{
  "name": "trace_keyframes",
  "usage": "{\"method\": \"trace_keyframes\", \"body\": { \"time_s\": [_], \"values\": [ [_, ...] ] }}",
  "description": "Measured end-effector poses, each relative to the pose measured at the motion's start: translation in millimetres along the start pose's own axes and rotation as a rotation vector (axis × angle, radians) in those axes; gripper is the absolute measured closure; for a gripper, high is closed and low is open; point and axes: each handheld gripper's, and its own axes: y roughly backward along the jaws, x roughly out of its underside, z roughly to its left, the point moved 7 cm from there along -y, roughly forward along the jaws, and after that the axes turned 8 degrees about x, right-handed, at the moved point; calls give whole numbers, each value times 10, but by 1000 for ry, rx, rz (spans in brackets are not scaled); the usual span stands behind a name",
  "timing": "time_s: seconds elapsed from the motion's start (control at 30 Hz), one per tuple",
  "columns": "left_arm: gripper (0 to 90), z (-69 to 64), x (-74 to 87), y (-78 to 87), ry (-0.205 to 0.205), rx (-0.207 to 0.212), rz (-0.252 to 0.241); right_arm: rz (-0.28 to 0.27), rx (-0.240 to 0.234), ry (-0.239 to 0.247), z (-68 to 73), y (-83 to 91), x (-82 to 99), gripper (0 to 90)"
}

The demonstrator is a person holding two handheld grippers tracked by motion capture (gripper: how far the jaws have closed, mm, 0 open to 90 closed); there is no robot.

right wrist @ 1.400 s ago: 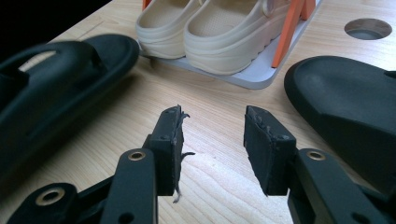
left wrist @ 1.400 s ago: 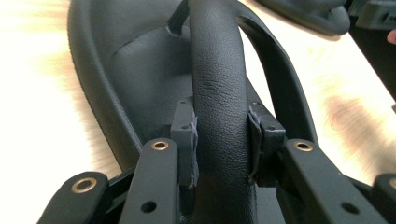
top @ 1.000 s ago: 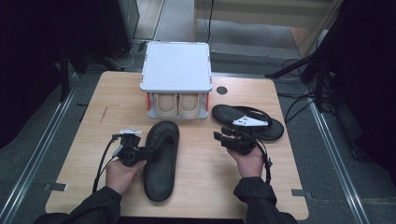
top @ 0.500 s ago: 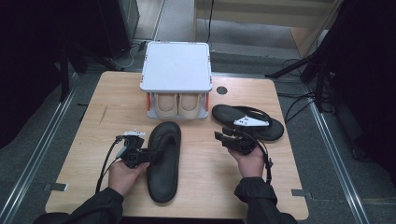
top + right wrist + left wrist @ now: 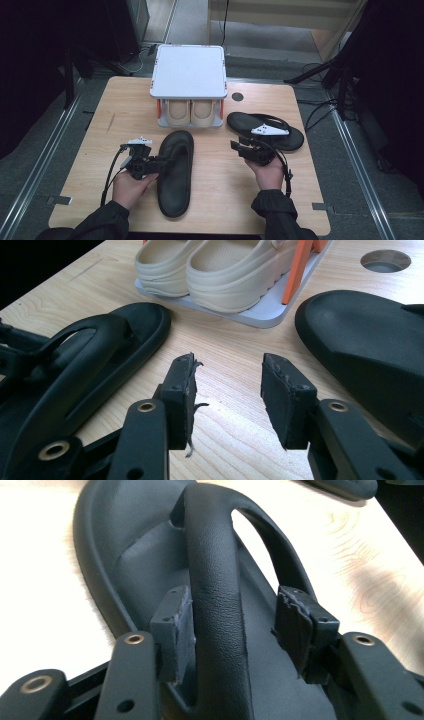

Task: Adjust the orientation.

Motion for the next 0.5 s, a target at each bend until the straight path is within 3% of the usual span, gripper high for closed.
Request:
{"method": "trace_keyframes", "body": {
  "time_s": [0.2, 0.23, 0.33, 0.4, 0.5],
  "values": [
    [454, -3, -42, 143, 4, 25, 16, -2, 1, 0, -7, 2, -3, 581],
    [444, 8, -48, 179, 2, 25, 30, -3, 2, 1, -12, 3, -4, 581],
    [431, 37, -78, 256, -11, 15, 9, -2, 4, -2, -24, 6, -7, 583],
    [405, 74, -81, 300, -29, 24, 26, -1, 4, -2, -33, 5, -9, 590],
    [386, 159, -64, 348, -40, 0, 46, 9, 13, 7, -46, 4, -3, 619]
  ]
}}
